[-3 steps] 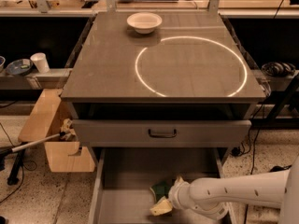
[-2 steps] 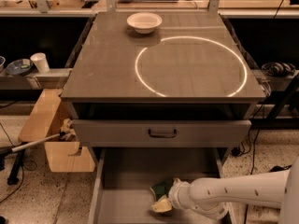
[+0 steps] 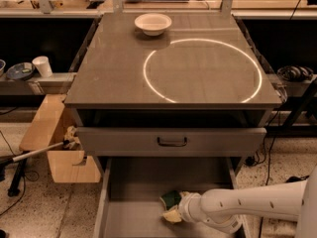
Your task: Pick sponge from middle drawer and place on counter
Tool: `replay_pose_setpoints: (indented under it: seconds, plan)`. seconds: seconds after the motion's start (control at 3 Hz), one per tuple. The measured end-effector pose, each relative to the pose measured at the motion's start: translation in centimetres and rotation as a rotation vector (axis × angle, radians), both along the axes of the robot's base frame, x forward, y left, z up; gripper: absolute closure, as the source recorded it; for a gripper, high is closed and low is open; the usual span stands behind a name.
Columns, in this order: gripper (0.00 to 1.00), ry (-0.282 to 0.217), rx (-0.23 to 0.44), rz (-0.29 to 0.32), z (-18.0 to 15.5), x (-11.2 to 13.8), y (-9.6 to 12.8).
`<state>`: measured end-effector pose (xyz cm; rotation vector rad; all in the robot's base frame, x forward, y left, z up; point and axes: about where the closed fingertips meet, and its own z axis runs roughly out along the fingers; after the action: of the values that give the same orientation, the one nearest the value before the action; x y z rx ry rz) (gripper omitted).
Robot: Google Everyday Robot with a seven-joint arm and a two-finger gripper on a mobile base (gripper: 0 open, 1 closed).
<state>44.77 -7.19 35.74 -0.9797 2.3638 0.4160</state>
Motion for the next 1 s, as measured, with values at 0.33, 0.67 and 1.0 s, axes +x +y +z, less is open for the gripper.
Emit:
replay_pose_setpoints:
  seconds: [0.33,0.67,1.0]
  plan:
    - [0.89,0.0,0.0,0.0,0.0,0.0,0.0]
    - [1.0,0.0,0.0,0.0,0.0,0.0,0.01]
    - [1.0,0.0,0.003,0.0,0.05,-0.03,-0.02]
